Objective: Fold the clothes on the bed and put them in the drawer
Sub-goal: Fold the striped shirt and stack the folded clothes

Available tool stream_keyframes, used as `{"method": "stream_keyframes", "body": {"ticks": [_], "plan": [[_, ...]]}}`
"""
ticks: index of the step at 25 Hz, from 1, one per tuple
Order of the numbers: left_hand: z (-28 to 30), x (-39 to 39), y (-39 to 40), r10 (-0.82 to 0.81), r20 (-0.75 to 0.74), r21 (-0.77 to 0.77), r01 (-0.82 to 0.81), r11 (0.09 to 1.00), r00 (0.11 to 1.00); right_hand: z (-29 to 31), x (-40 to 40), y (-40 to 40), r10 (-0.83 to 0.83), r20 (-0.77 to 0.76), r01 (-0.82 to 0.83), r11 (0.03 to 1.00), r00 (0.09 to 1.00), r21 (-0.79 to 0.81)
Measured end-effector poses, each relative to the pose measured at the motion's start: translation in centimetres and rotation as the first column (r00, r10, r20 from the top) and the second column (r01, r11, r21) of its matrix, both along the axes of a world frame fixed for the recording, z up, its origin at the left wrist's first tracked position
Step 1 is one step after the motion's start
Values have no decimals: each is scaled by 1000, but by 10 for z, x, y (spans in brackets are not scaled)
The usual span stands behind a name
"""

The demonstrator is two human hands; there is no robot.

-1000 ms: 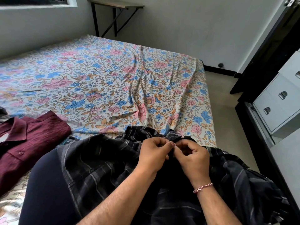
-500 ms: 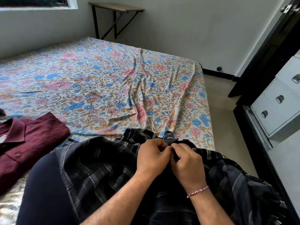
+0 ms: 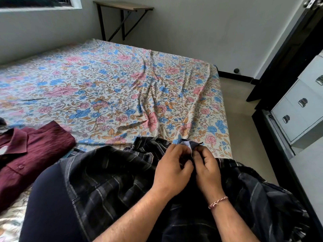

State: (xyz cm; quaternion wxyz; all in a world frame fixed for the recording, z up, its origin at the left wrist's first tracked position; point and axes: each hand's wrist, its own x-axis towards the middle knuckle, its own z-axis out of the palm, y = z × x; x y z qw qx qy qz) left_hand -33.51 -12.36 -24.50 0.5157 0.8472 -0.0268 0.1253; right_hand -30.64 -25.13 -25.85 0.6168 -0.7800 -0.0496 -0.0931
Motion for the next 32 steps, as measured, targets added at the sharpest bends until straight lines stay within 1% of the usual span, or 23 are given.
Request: {"method": "stream_keyframes", "body": {"ticks": [2, 3, 4, 5, 6, 7, 8, 10, 11, 12, 13, 14, 15, 17, 18, 20, 22, 24, 25, 27, 29, 30, 32], "plan": [[2, -1, 4, -123, -3, 246, 120, 962, 992, 4, 0, -3, 42, -43, -38, 994, 998, 105], [4, 0, 7, -146, -8, 334, 140, 932, 989, 5, 2, -6, 83, -70, -77, 994, 994, 73], [7, 3, 13, -143, 9, 369, 130, 920, 990, 2, 3, -10, 108, -89, -115, 991, 990, -70], [11, 9, 20, -127, 50, 374, 99, 922, 991, -2, 3, -14, 110, -83, -131, 938, 990, -320], [18, 16, 27, -110, 92, 395, 65, 916, 990, -5, 4, -16, 97, -34, -99, 827, 995, -554], [26, 25, 37, -99, 99, 457, 43, 889, 990, -7, 7, -18, 61, 14, -39, 775, 998, -631], [35, 35, 48, -102, 80, 540, 43, 841, 992, -7, 10, -21, 27, 12, -15, 819, 1000, -573], [55, 63, 71, -130, 2, 668, 95, 738, 992, 4, 21, -32, 8, -89, -30, 969, 996, -246], [65, 79, 84, -171, -49, 669, 160, 726, 984, 15, 30, -39, 43, -139, -54, 995, 989, -82], [75, 95, 95, -253, -99, 612, 259, 747, 962, 27, 42, -49, 87, -166, -85, 996, 982, 14], [86, 109, 102, -353, -142, 523, 373, 766, 925, 39, 55, -58, 129, -185, -129, 992, 974, 16], [96, 123, 106, -431, -166, 460, 456, 762, 887, 55, 67, -63, 160, -219, -173, 984, 963, -43], [104, 136, 107, -455, -159, 462, 473, 750, 876, 69, 78, -66, 161, -242, -194, 973, 957, -122], [120, 167, 102, -396, -22, 558, 340, 757, 918, 96, 105, -65, 29, -143, -68, 959, 989, -274], [131, 178, 95, -336, 79, 620, 218, 754, 939, 112, 117, -62, -87, -22, 75, 940, 996, -333], [151, 184, 83, -228, 301, 692, -48, 720, 926, 143, 129, -53, -257, 308, 366, 851, 916, -377], [155, 167, 78, -160, 466, 603, -179, 777, 870, 151, 118, -43, -230, 546, 486, 784, 805, -386], [124, 128, 73, -98, 435, 479, -138, 867, 895, 123, 88, -38, -150, 576, 474, 748, 803, -465], [98, 105, 69, -63, 330, 425, -89, 901, 942, 104, 67, -35, -144, 510, 432, 746, 848, -507], [46, 61, 61, 30, 23, 271, -35, 962, 999, 60, 27, -29, -181, 247, 292, 777, 952, -558], [9, 24, 47, 109, -231, 11, -109, 994, 967, 24, -8, -21, -199, -10, 163, 833, 980, -529], [-1, 9, 40, 124, -292, -100, -159, 982, 948, 12, -22, -17, -186, -96, 119, 872, 978, -475], [-8, -14, 27, 152, -312, -266, -240, 934, 938, 2, -43, -11, -143, -216, 71, 948, 966, -311]]}}
